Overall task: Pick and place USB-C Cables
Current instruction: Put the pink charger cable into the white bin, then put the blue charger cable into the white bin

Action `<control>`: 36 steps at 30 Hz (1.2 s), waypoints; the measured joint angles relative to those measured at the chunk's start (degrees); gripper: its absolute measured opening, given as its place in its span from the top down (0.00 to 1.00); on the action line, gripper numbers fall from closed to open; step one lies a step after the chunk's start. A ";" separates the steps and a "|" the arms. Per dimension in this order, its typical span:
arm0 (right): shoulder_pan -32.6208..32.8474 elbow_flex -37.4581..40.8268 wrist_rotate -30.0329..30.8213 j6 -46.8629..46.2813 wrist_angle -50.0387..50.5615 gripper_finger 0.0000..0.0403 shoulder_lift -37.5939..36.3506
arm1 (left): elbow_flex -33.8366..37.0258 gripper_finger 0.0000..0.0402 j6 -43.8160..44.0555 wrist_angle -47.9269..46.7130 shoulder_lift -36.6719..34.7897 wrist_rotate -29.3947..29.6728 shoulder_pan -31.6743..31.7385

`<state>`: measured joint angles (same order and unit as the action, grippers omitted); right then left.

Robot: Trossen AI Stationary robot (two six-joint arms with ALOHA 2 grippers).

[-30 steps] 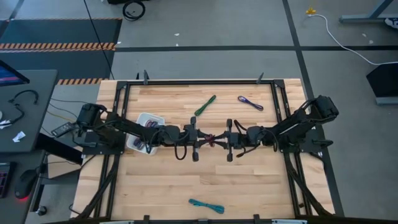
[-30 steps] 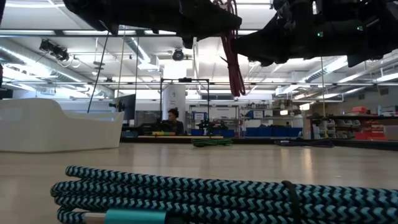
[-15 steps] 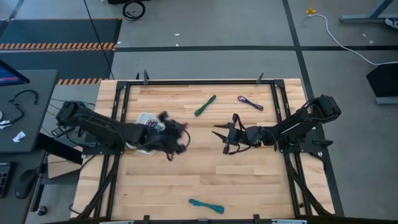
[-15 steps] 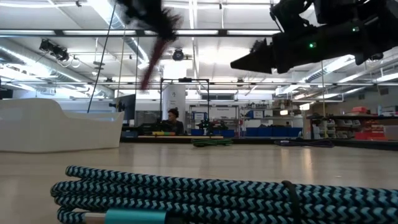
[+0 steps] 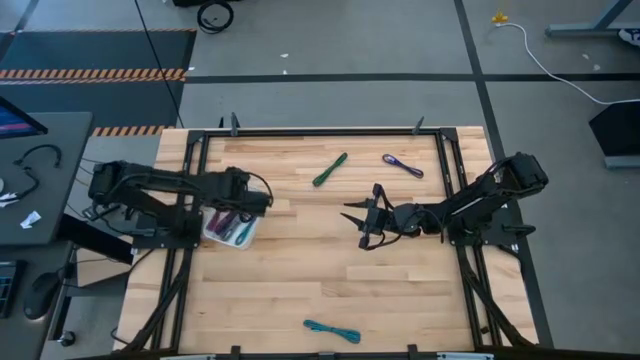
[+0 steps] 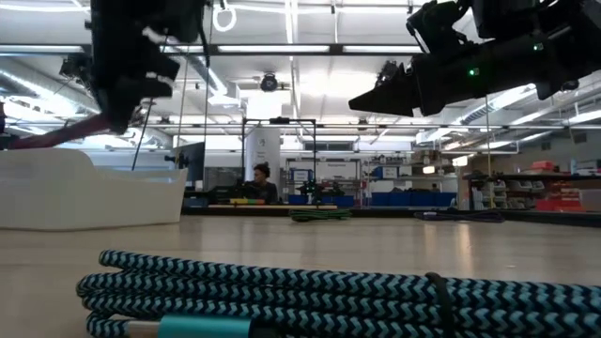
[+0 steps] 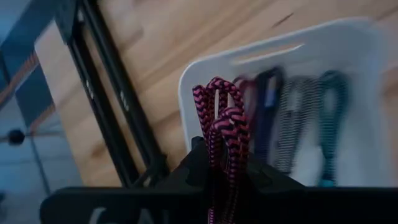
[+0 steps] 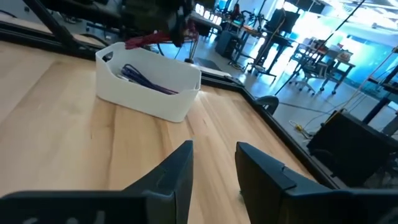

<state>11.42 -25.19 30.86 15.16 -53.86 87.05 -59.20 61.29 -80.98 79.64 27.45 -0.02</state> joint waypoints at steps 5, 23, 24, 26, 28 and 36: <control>0.02 0.00 -0.50 -1.57 1.01 0.69 0.02 | 4.98 0.92 -5.73 7.58 0.10 -3.67 7.19; 1.77 0.00 -0.52 -1.68 1.79 0.69 0.04 | 14.19 0.81 -17.42 19.15 0.10 -14.97 16.58; 1.77 0.00 -0.51 -1.68 1.81 0.69 0.04 | 13.58 0.77 -17.55 18.63 0.10 -15.32 16.58; 1.77 0.00 -0.51 -1.68 1.79 0.69 0.04 | 11.66 0.70 -18.15 16.03 0.10 -15.35 16.58; 1.77 0.00 -0.51 -1.68 1.82 0.69 0.04 | 8.47 0.63 -18.49 11.71 0.10 -15.35 16.58; 2.32 0.00 -0.49 -5.12 6.49 0.69 0.04 | -9.87 0.46 -15.45 -0.40 0.10 -13.87 11.63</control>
<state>13.74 -25.19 30.37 10.04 -47.38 87.09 -69.06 45.84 -81.38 79.75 13.58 11.61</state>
